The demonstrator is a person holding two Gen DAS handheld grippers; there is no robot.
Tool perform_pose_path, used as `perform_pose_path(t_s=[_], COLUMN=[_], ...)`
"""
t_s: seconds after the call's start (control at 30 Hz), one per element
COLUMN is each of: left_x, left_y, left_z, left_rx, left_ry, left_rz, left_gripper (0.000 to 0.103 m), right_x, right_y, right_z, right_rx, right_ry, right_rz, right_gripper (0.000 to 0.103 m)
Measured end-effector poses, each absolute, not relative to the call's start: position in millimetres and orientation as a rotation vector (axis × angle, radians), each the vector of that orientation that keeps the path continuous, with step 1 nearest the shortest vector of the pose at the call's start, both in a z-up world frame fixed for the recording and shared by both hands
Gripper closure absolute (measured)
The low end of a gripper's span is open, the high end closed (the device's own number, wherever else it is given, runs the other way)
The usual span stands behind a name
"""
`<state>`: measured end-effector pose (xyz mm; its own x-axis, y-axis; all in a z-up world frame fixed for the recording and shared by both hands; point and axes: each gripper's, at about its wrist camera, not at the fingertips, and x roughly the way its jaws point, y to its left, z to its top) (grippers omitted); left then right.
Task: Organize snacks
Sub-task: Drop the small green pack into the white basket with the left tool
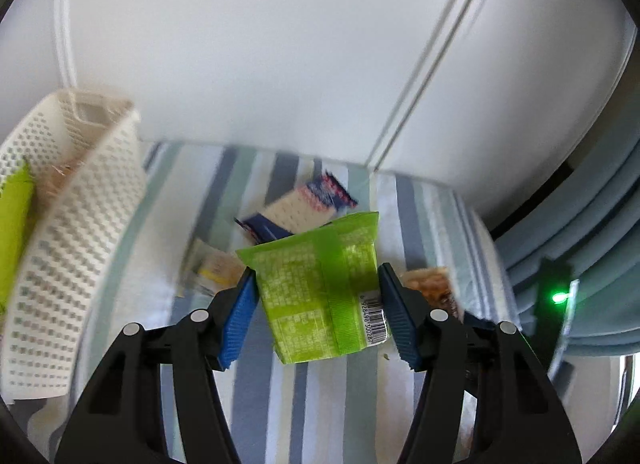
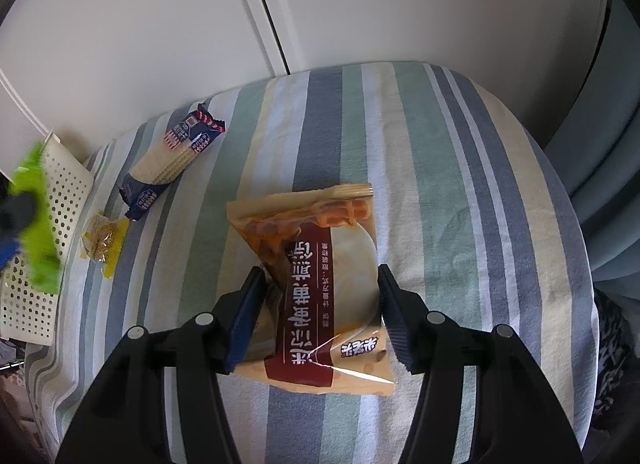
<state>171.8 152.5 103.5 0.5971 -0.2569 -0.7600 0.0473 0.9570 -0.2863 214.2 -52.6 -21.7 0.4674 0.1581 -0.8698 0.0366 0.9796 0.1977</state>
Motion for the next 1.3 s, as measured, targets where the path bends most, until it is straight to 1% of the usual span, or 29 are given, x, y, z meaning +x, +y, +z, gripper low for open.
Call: perform_pose_path(t_s=[0.2,0.33,0.5,0.7,0.73,0.77,0.8,0.83,1.03,1.23,1.3], left_x=[157.9,145.7,132.3,124.1,122.1,122.4,120.3,117.0,103.8,89.1,82.8], left_y=[195.2,241.0,288.2,331.8,335.5,338.2,342.7,346.3,337.4,302.9,288.7], left_z=[135.1,153.1,161.3,154.5,151.8,148.7,146.8,145.5,135.1,130.4,132.3], left_rx=[-0.272,-0.296,-0.287,-0.308,-0.311,-0.314,-0.319,-0.325,-0.315,-0.253,-0.220], left_ry=[0.833,0.777,0.739,0.743,0.746,0.749,0.751,0.731,0.697,0.650,0.619], left_rz=[-0.117,-0.040,0.068,0.182,0.205,0.218,0.236,0.266,0.294,0.281,0.280], left_gripper=[0.042,0.042,0.042,0.042,0.038,0.031,0.010,0.003,0.003,0.003,0.003], right_x=[215.7,215.6,216.1,216.1,215.8,215.8,215.6,215.7,215.1,215.0,214.2], right_y=[-47.8,-46.7,-45.7,-45.6,-44.8,-45.0,-44.7,-45.1,-44.1,-43.4,-45.8], right_z=[-25.1,-25.4,-24.9,-25.5,-25.4,-25.5,-25.9,-26.1,-26.7,-26.7,-25.8], right_rx=[0.182,0.177,0.170,0.163,0.164,0.165,0.166,0.166,0.166,0.159,0.173], right_ry=[1.084,1.086,1.107,1.107,1.107,1.107,1.107,1.107,1.108,1.109,1.104], right_rz=[0.072,0.071,0.065,0.062,0.062,0.062,0.062,0.062,0.064,0.066,0.070], right_gripper=[0.046,0.046,0.046,0.046,0.046,0.045,0.045,0.045,0.044,0.042,0.047])
